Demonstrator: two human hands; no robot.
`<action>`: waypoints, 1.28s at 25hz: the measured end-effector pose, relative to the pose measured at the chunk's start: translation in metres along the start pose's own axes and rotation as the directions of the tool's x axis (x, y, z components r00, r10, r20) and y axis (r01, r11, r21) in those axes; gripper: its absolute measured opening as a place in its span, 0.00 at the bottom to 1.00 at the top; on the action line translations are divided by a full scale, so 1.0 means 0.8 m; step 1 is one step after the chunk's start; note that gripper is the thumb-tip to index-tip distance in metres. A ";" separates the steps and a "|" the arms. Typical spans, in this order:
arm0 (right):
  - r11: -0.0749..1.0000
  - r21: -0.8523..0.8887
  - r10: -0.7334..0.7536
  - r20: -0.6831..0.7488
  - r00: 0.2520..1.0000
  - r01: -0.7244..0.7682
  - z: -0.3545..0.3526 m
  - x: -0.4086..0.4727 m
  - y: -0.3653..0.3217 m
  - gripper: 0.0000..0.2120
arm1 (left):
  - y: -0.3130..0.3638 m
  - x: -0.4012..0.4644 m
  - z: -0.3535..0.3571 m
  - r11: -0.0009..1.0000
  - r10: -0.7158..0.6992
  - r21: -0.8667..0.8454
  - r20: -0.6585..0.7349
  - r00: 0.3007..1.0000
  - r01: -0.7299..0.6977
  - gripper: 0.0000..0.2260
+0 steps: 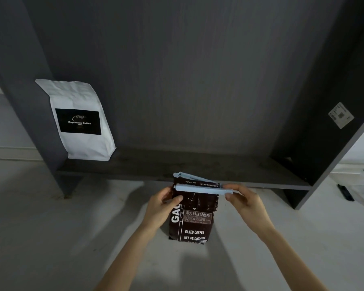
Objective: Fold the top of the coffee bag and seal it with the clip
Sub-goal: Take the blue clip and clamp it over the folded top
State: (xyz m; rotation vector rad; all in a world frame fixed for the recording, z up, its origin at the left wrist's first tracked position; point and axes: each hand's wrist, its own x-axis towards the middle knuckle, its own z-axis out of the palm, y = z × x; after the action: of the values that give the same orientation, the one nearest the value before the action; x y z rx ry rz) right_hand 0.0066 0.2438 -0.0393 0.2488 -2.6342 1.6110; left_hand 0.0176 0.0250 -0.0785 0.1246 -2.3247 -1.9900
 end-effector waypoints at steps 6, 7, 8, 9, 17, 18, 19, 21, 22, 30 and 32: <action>0.984 0.173 0.044 -0.059 0.997 -0.033 0.028 -0.004 0.002 0.11 | -0.009 -0.009 0.001 1.000 0.016 -0.007 -0.062 0.998 -0.016 0.09; 0.980 0.197 0.055 -0.071 0.996 -0.040 0.031 -0.005 0.002 0.12 | -0.009 -0.010 0.002 1.000 0.016 -0.012 -0.063 0.998 -0.017 0.08; 0.975 0.216 0.066 -0.084 0.994 -0.047 0.034 -0.006 0.000 0.13 | -0.009 -0.011 0.003 1.000 0.020 -0.017 -0.063 0.998 -0.021 0.08; 0.972 0.229 0.073 -0.093 0.993 -0.050 0.036 -0.007 -0.001 0.13 | -0.010 -0.012 0.003 0.999 0.024 -0.021 -0.065 0.998 -0.025 0.08; 0.946 0.316 0.109 -0.081 0.991 -0.078 0.040 -0.009 -0.001 0.14 | -0.011 -0.012 0.008 0.999 0.041 -0.029 -0.074 0.996 -0.044 0.09; 0.946 0.313 0.112 -0.078 0.991 -0.082 0.040 -0.009 -0.002 0.14 | -0.011 -0.012 0.008 0.999 0.052 -0.010 -0.071 0.996 -0.053 0.09; 0.949 0.302 0.113 -0.079 0.990 -0.085 0.040 -0.008 -0.003 0.14 | -0.010 -0.013 0.008 0.998 0.068 0.024 -0.064 0.996 -0.066 0.09; 0.959 0.269 0.114 -0.087 0.990 -0.087 0.040 -0.007 -0.002 0.14 | -0.009 -0.013 0.006 0.992 0.091 0.092 -0.044 0.995 -0.086 0.08; 0.963 0.256 0.116 -0.090 0.989 -0.089 0.040 -0.006 -0.002 0.14 | -0.008 -0.013 0.005 0.991 0.090 0.104 -0.036 0.995 -0.086 0.08; 0.982 0.174 0.089 -0.077 0.993 -0.074 0.039 -0.004 0.003 0.12 | -0.005 -0.014 0.002 0.991 0.063 0.120 -0.039 0.997 -0.058 0.10; 0.980 0.183 0.090 -0.087 0.992 -0.073 0.040 -0.004 0.004 0.13 | -0.004 -0.016 0.003 0.992 0.053 0.113 -0.035 0.998 -0.049 0.10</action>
State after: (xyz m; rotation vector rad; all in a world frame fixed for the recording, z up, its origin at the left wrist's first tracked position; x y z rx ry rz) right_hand 0.0106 0.2170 -0.0571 0.0678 -2.4618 1.8400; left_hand 0.0299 0.0282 -0.0824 0.1070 -2.3911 -1.8176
